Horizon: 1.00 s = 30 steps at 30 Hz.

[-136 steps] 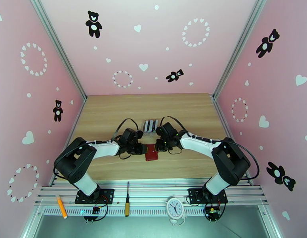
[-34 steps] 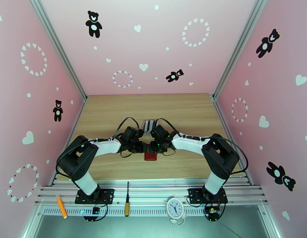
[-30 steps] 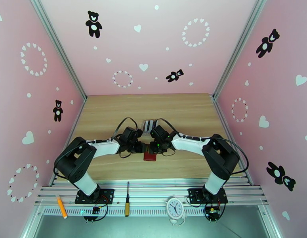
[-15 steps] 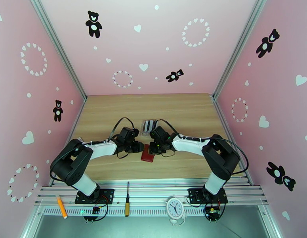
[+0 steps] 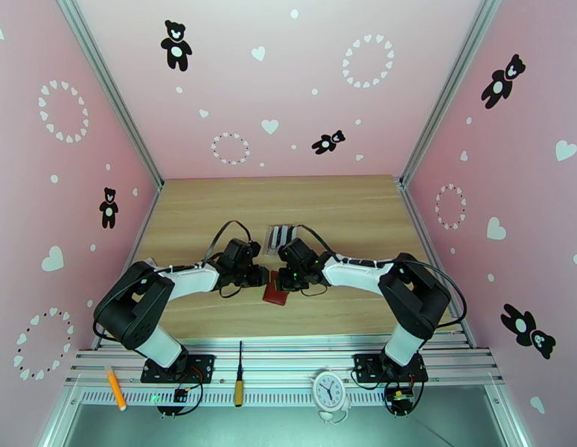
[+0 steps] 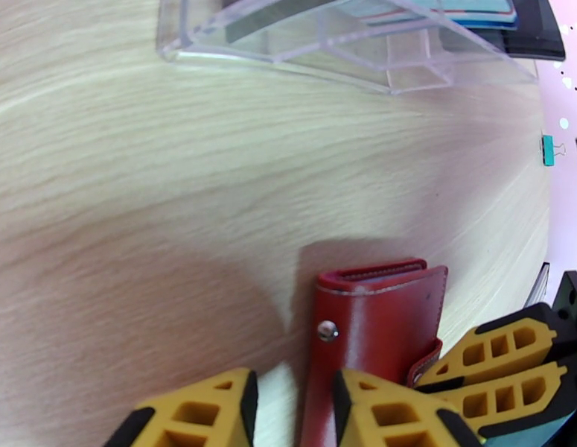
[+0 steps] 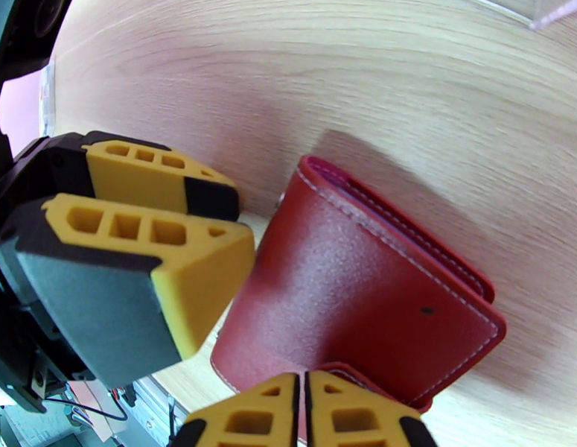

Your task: Put the credit cards into the card holder

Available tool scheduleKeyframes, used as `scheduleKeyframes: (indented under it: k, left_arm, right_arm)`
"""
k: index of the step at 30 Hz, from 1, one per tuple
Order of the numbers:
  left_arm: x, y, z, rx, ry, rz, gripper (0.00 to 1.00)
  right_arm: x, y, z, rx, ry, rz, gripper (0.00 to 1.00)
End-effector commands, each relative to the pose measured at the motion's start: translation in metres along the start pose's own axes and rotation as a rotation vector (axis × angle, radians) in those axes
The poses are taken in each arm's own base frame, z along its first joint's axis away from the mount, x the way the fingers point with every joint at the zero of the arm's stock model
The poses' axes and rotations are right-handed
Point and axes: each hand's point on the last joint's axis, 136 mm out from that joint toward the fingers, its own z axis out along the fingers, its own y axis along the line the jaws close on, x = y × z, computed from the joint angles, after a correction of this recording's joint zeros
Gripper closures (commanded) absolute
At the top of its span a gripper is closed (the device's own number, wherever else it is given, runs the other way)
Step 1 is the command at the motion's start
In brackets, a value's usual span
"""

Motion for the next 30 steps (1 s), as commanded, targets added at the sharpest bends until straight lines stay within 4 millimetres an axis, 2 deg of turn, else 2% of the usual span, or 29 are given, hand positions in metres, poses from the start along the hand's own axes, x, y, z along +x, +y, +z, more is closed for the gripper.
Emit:
scheduleKeyframes:
  k: [1,11,15,19,22,24,28,30]
  left_arm:
    - [-0.003,0.002,-0.003,-0.002,-0.022,-0.004,0.66]
    - [-0.004,0.002,-0.004,-0.008,-0.027,0.000,0.67]
    - [-0.005,0.003,-0.007,-0.018,-0.039,0.006,0.65]
    - [-0.009,0.005,-0.015,-0.040,-0.075,0.019,0.62]
    - [-0.013,0.004,-0.021,-0.046,-0.103,0.030,0.60]
    - [-0.014,0.003,-0.025,-0.048,-0.121,0.040,0.60]
    - [-0.019,0.003,-0.033,-0.063,-0.163,0.056,0.58]
    - [-0.023,0.004,-0.038,-0.072,-0.184,0.055,0.52]
  right_arm:
    - [0.006,-0.003,0.006,0.002,0.016,0.006,0.87]
    - [0.008,-0.014,0.008,0.058,0.024,0.004,0.86]
    - [0.004,-0.007,0.003,0.042,0.017,-0.020,0.74]
    - [-0.008,0.011,-0.017,0.012,-0.025,-0.076,0.59]
    - [-0.017,0.025,-0.035,0.002,-0.058,-0.121,0.52]
    - [-0.022,0.031,-0.046,0.008,-0.075,-0.145,0.50]
    - [-0.030,0.033,-0.068,0.038,-0.113,-0.182,0.45]
    - [-0.036,0.025,-0.081,0.071,-0.137,-0.188,0.44]
